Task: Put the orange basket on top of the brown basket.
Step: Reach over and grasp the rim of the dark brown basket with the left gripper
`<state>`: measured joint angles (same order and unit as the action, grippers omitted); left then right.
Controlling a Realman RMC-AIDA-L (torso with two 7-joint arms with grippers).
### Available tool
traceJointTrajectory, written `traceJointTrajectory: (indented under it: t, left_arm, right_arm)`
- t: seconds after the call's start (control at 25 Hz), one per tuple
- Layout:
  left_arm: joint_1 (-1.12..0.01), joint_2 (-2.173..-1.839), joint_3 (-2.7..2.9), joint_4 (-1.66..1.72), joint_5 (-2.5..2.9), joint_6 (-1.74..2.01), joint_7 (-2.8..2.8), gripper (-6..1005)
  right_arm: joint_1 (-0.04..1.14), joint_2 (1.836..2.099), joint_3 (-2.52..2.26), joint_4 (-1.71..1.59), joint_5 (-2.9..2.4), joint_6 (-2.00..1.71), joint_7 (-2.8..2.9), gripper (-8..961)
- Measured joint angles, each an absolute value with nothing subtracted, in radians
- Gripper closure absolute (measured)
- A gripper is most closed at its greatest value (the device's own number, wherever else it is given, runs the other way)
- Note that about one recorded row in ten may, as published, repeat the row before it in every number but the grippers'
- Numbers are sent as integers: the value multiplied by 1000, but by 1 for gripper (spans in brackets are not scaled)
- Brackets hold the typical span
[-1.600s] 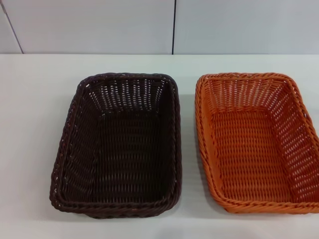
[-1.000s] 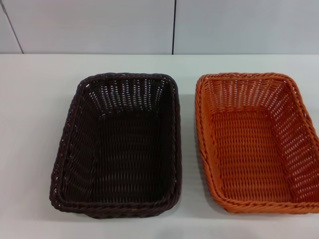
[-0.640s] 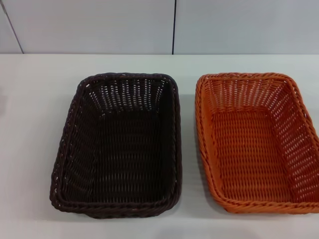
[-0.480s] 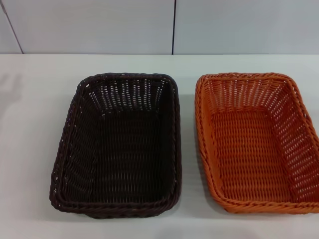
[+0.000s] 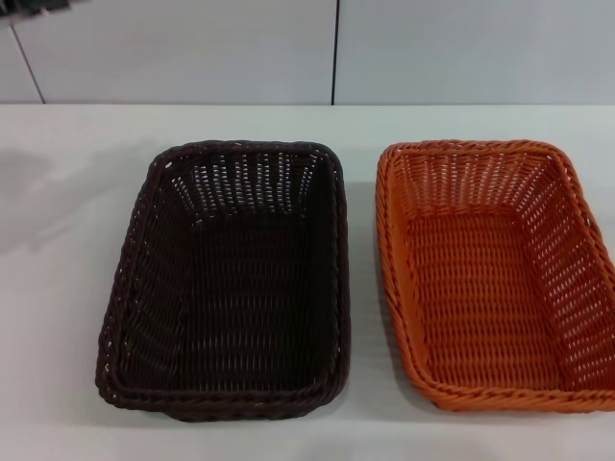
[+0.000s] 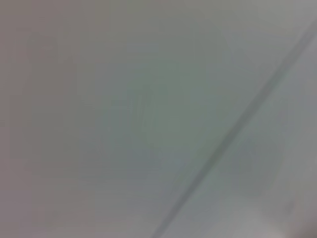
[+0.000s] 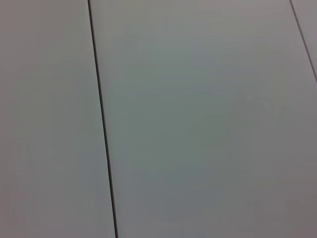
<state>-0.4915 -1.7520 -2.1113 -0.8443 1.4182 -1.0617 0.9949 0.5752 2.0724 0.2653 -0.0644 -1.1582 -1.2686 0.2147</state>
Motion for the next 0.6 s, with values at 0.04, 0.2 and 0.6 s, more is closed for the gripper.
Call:
traceJointTrajectory:
  t: [0.04,0.2,0.6]
  left_arm:
    - [-523,-1738,-2126,-978,1647,-1208,811,555]
    - [-525,-1750,-2132,-1060,1741,-1255,748,553]
    - [-524,-1997,-2173,-1563,2304,-1559,506,541]
  right_arm:
    - [574,2072,266,-64,-1158,-1268,215,378]
    - [572,2072,266,-64,-1158,-1267,215,378]
    - [579,2070,265,-67,-1154,-1266,215,379]
